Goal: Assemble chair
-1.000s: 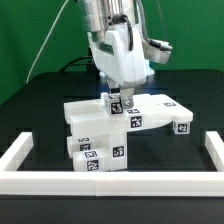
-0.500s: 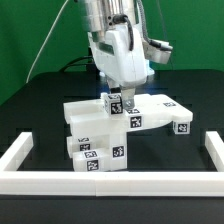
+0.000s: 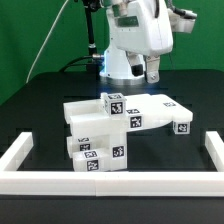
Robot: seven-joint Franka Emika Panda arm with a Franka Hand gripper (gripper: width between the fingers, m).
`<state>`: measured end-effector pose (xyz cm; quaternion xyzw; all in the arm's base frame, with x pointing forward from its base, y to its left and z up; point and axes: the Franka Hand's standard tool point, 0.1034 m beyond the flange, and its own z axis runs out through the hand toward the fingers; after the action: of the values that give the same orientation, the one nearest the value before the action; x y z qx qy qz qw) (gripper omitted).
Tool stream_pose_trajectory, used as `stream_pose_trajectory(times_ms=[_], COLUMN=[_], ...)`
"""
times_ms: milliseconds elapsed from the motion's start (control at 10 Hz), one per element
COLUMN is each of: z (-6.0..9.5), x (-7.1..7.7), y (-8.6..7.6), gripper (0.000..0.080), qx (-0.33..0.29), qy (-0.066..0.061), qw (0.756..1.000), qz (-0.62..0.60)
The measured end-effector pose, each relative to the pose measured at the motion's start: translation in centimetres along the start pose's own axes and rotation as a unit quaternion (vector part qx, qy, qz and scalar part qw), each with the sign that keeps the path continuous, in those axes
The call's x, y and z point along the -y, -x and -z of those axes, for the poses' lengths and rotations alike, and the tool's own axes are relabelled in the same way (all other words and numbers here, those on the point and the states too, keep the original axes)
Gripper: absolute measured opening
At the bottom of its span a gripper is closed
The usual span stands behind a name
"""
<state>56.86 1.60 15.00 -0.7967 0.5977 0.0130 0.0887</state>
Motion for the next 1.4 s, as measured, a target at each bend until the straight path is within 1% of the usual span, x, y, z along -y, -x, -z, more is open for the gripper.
stream_pose_trajectory(times_ms=[300,400,500,600,700,800,1200,1300,1400], z=[-0.1,0.0,0.6,1.3,1.5,1.3,1.1,0.6,-0.3], x=[0.0,-0.2,-0.9,-1.5,-1.5,-1.5,-1.8,-3.2,-4.6], y=[0.1,1.3,3.5,5.9,6.8,6.6,6.8,7.8,8.6], gripper=[0.0649,0.0649,0.0649,0.0649,0.0649,0.0649,0.0649,0.0649,0.0649], qx=[0.0,-0.002,-0.004,0.002,0.004,0.004,0.004,0.005,0.001], qy=[0.001,0.005,0.013,0.02,0.019,0.02,0.022,0.027,0.029], qw=[1.0,1.0,0.999,0.999,0.999,0.999,0.999,0.999,0.999], qz=[0.001,0.025,0.05,0.048,0.041,0.044,0.04,0.02,0.017])
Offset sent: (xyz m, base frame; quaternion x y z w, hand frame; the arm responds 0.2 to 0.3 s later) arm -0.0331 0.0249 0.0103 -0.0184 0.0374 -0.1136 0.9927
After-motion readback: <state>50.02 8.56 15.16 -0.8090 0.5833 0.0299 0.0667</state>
